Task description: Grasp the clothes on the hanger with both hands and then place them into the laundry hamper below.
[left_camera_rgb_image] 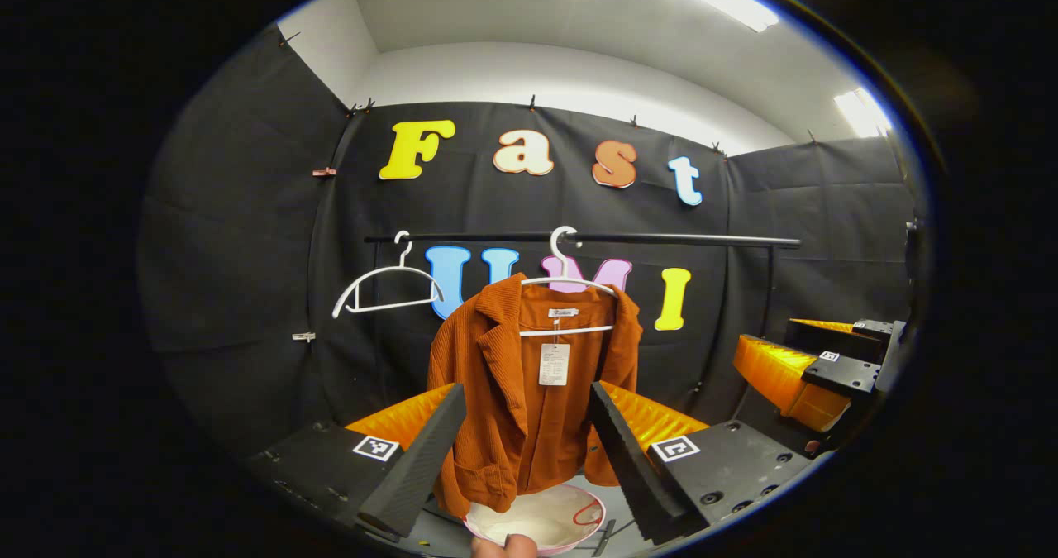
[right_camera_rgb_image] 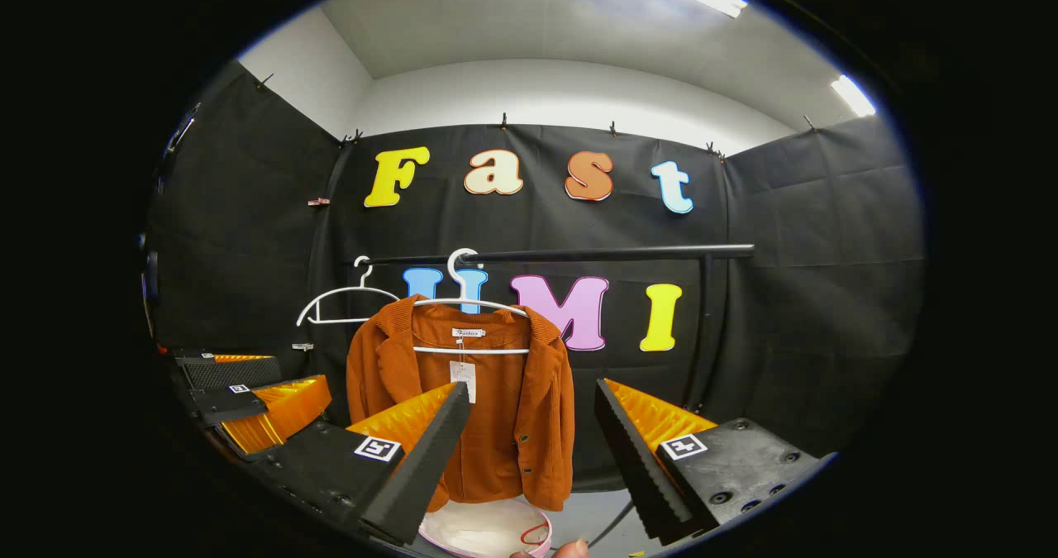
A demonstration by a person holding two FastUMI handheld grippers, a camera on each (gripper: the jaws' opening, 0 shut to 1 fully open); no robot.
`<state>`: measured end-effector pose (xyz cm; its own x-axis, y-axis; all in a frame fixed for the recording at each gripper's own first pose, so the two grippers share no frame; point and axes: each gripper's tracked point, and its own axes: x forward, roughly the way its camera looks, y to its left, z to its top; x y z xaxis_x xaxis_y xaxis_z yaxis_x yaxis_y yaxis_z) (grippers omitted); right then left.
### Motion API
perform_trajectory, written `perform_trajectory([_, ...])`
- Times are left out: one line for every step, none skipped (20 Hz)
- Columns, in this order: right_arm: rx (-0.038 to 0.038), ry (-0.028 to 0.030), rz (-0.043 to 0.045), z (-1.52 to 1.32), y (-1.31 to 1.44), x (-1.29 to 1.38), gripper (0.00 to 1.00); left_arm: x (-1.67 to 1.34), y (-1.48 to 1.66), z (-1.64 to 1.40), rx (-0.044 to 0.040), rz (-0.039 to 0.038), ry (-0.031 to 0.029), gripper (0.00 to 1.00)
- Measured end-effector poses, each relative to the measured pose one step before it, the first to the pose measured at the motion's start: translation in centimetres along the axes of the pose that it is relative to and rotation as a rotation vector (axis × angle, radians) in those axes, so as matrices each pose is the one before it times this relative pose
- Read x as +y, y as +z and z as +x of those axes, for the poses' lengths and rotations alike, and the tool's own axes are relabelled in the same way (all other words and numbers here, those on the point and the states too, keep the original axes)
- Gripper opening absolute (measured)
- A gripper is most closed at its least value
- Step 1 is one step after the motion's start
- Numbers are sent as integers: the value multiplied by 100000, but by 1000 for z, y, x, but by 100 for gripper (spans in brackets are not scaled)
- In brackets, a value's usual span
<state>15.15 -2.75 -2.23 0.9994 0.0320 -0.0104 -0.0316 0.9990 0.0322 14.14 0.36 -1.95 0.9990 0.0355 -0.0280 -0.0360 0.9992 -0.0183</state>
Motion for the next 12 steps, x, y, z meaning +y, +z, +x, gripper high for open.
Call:
perform_trajectory([361, 816, 316, 2025, -782, -296, 98, 302, -259, 1551, 351, 557, 1930, 95])
perform_trajectory([582, 1003, 322, 1716, -733, -116, 98, 78, -236, 1361, 134, 742, 1353, 95])
perform_trajectory([1144, 624, 369, 1960, -1086, -399, 98, -56, -263, 1595, 13, 855, 1169, 95])
perform_trajectory([1428, 498, 340, 1682, -1063, -413, 98, -96, -376, 1495, 419, 958, 804, 95])
perform_trajectory([1136, 690, 384, 1645, -894, -235, 98, -176, -591, 1488, 473, 719, 947, 95])
perform_trajectory([720, 691, 388, 1607, -708, -319, 98, -168, -495, 1423, 441, 313, 728, 95])
perform_trajectory([702, 722, 250, 1521, -730, -246, 98, -164, -512, 1330, 408, -67, 516, 95])
perform_trajectory([723, 620, -100, 1354, -693, -336, 98, -145, -360, 1225, 620, -143, 797, 95])
perform_trajectory([766, 644, -407, 1330, -663, -316, 98, 38, -503, 1198, 588, -81, 1119, 95])
perform_trajectory([714, 760, -522, 1142, -624, -278, 98, 55, -365, 1095, 466, 266, 1315, 95])
perform_trajectory([572, 728, -548, 1156, -489, -249, 98, 137, -408, 1049, 363, 155, 1399, 95])
perform_trajectory([511, 854, -82, 1083, -449, -162, 98, 53, -257, 1010, 309, -59, 1363, 95])
